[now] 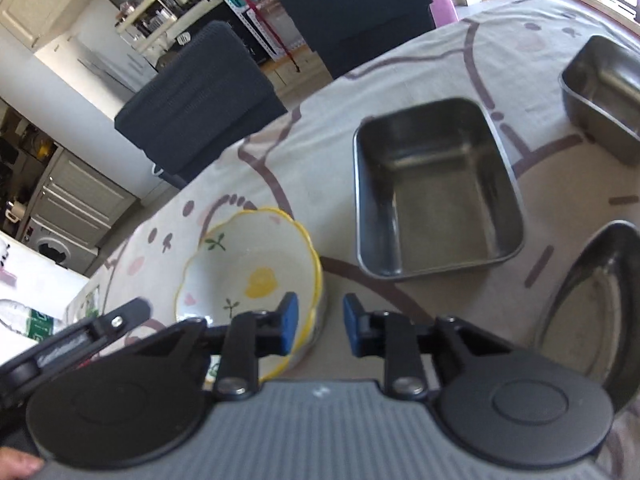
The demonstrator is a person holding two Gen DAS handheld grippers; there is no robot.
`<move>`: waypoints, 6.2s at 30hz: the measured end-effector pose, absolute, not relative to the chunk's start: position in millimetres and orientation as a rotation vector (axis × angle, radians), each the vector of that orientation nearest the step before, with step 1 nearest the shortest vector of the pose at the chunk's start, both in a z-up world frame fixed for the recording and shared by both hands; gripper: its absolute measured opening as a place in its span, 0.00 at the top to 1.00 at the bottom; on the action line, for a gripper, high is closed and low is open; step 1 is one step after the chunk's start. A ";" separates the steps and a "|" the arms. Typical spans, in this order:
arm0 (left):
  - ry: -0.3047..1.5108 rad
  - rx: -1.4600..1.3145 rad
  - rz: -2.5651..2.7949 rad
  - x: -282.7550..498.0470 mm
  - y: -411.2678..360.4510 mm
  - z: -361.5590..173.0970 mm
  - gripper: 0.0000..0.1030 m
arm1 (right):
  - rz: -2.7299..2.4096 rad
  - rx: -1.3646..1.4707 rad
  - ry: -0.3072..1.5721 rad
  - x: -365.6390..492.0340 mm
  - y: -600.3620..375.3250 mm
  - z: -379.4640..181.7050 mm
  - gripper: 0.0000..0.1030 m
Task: Organize plates and bowls
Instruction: 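Move the left tool to the yellow-rimmed floral bowl while the right tool reaches its rim, then close the left gripper on the floral bowl rim while the right gripper closes on it, then lift the floral bowl with both grippers and carry it over the cream bowl, then lower the floral bowl into the cream bowl and open both grippers, then move the left tool to the steel rectangular tray while the right tool reaches its rim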
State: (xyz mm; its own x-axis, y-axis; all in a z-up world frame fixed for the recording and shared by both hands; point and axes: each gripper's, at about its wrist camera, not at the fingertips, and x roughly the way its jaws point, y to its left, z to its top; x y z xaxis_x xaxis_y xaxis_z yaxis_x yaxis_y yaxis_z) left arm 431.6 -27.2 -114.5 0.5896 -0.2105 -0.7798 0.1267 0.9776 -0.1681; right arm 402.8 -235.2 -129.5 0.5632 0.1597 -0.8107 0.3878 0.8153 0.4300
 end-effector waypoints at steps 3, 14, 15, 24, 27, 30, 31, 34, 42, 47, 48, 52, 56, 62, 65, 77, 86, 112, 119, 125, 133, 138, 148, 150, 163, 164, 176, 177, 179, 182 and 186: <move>0.950 -0.103 -0.225 441.0 -33.6 -129.7 0.68 | -0.141 0.585 0.998 412.4 -224.1 -136.7 0.70; 0.998 -0.124 -0.256 451.4 -30.1 -160.8 0.91 | -0.183 0.565 1.006 423.6 -219.7 -160.4 0.80; 0.997 -0.122 -0.260 451.9 -30.1 -161.2 0.91 | -0.172 0.578 1.004 424.3 -221.6 -161.7 0.85; 0.991 -0.131 -0.277 453.4 -29.6 -164.5 0.91 | -0.148 0.476 1.013 438.2 -215.2 -165.9 0.88; 0.985 -0.133 -0.268 449.4 -32.4 -162.4 0.91 | -0.139 0.397 1.013 439.6 -209.0 -164.2 0.88; 0.969 -0.111 -0.265 444.8 -34.6 -158.1 0.91 | -0.129 0.304 1.002 437.4 -200.6 -162.7 0.87; 0.967 -0.117 -0.267 443.6 -33.8 -156.3 0.91 | -0.119 0.302 1.002 436.6 -201.7 -162.4 0.87; 0.958 -0.114 -0.269 439.3 -34.7 -150.4 0.91 | -0.109 0.292 0.985 433.6 -203.4 -158.3 0.87; 0.917 -0.103 -0.251 417.3 -32.2 -116.7 0.91 | -0.079 0.277 0.926 416.7 -202.2 -129.3 0.88; 0.869 -0.100 -0.240 389.4 -24.8 -84.0 0.91 | -0.043 0.274 0.878 393.7 -198.5 -100.5 0.88; 0.859 -0.102 -0.238 383.0 -22.8 -77.4 0.91 | -0.035 0.272 0.869 388.8 -196.4 -94.5 0.88; 0.816 -0.103 -0.232 353.0 -15.2 -53.3 0.91 | -0.007 0.266 0.836 367.1 -188.8 -71.2 0.88; 0.792 -0.104 -0.224 318.0 -6.7 -35.5 0.91 | 0.023 0.254 0.814 339.1 -178.1 -50.0 0.88; 0.769 -0.119 -0.184 260.6 13.2 -22.0 0.91 | 0.090 0.224 0.816 295.9 -157.5 -33.4 0.88; 0.774 -0.136 -0.167 235.4 24.2 -22.1 0.91 | 0.123 0.231 0.834 272.8 -146.7 -34.6 0.87; 0.916 -0.122 -0.148 192.5 49.2 -68.1 0.90 | 0.153 0.181 0.981 237.4 -107.2 -69.2 0.87; 1.036 -0.057 -0.203 189.3 45.3 -105.9 0.85 | 0.141 0.086 1.056 239.1 -94.0 -93.6 0.88; 1.207 -0.083 -0.230 199.8 36.1 -134.8 0.70 | 0.135 -0.025 1.052 245.4 -88.2 -101.5 0.90; 1.185 -0.107 -0.237 200.1 46.0 -117.9 0.51 | 0.131 -0.037 1.033 248.9 -86.8 -98.4 0.93; 1.099 -0.193 -0.179 197.5 68.2 -94.0 0.43 | 0.135 -0.045 1.033 251.9 -84.1 -99.7 0.93; 0.997 -0.280 -0.192 195.8 81.2 -70.3 0.42 | 0.188 -0.026 1.078 257.1 -75.3 -110.4 0.92; 1.002 -0.275 -0.202 195.6 80.2 -70.5 0.41 | 0.169 0.025 1.121 264.5 -78.2 -118.6 0.90; 1.023 -0.237 -0.220 194.7 74.6 -72.8 0.35 | 0.167 0.083 1.178 271.6 -83.6 -125.4 0.88; 1.027 -0.233 -0.219 194.9 74.2 -73.6 0.35 | 0.165 0.089 1.190 272.1 -83.2 -125.0 0.86; 1.028 -0.217 -0.203 191.5 75.3 -70.4 0.32 | 0.176 0.087 1.111 255.8 -87.7 -91.4 0.27; 1.024 -0.217 -0.203 190.4 75.6 -69.2 0.29 | 0.177 0.076 1.099 254.0 -89.7 -89.5 0.27; 0.823 -0.273 -0.163 185.1 56.1 -32.0 0.00 | 0.189 0.147 0.870 214.7 -155.8 -37.8 0.00; 0.799 -0.277 -0.169 186.7 50.1 -27.3 0.00 | 0.173 0.156 0.848 214.2 -164.4 -34.3 0.00; 0.767 -0.278 -0.191 192.0 33.7 -18.9 0.00 | 0.131 0.185 0.811 215.3 -184.3 -27.6 0.00; 0.728 -0.287 -0.224 202.3 6.4 -10.9 0.00 | 0.075 0.254 0.761 221.9 -216.2 -21.4 0.00; 0.721 -0.325 -0.247 220.3 -33.9 -11.7 0.00 | 0.002 0.297 0.696 237.2 -255.9 -16.2 0.00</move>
